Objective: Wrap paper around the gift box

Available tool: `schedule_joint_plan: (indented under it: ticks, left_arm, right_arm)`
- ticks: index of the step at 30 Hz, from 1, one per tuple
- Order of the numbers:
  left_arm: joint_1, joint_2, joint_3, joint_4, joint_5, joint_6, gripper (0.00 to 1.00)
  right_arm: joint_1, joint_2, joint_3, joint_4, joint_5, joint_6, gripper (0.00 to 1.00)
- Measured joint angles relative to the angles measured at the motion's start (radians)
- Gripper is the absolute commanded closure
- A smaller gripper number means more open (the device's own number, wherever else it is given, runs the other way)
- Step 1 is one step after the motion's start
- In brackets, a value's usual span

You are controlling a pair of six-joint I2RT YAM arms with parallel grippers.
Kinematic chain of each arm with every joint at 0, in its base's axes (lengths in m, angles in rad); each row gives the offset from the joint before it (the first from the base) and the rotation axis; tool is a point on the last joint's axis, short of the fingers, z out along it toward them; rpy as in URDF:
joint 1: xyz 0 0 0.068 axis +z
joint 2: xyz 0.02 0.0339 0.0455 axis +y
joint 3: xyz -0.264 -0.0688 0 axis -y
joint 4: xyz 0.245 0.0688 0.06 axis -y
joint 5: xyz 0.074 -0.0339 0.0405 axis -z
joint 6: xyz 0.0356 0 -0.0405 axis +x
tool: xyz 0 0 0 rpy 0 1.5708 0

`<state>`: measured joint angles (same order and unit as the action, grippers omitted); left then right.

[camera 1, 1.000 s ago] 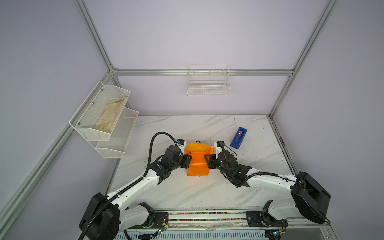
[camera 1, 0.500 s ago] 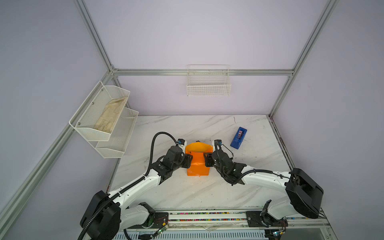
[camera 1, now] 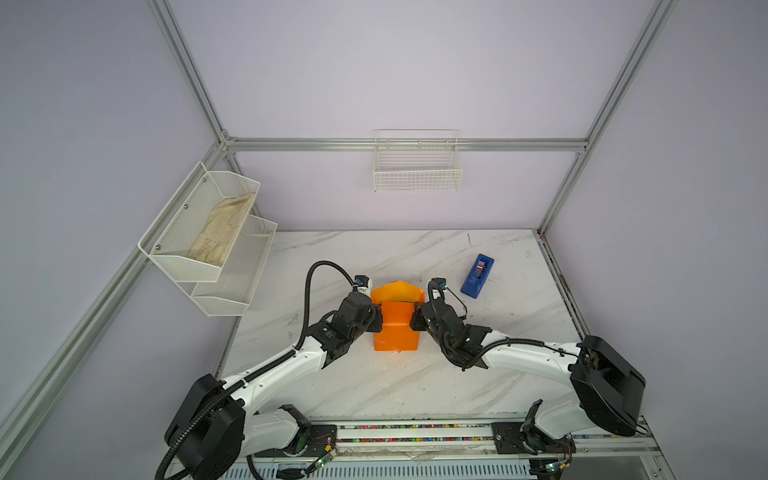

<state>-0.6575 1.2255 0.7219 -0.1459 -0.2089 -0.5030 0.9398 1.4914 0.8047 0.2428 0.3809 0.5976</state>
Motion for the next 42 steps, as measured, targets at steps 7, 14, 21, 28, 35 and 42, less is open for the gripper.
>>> schedule_joint_plan:
  ticks: [7,14,21,28,35,42]
  left_arm:
    - [-0.041,0.017,0.032,-0.045,-0.111,0.022,1.0]
    - [-0.059,0.055,0.136,-0.19,-0.145,0.069,1.0]
    - [-0.061,0.071,0.172,-0.212,-0.145,0.077,1.0]
    - [-0.065,0.078,0.167,-0.16,-0.123,0.056,0.77]
    - [-0.079,0.034,0.128,-0.075,-0.082,0.016,0.67]
    - [-0.079,0.055,0.117,-0.075,-0.068,-0.018,0.55]
  right_arm:
    - [0.018,0.017,0.051,-0.076,0.045,-0.002,1.0]
    - [0.032,0.023,0.136,-0.212,0.085,-0.01,1.0]
    - [0.037,0.022,0.127,-0.219,0.106,-0.014,1.0]
    - [0.045,0.021,0.085,-0.171,0.132,0.001,1.0]
    - [0.055,0.021,0.085,-0.152,0.116,0.011,1.0]
    - [0.055,0.021,0.084,-0.15,0.109,0.029,1.0]
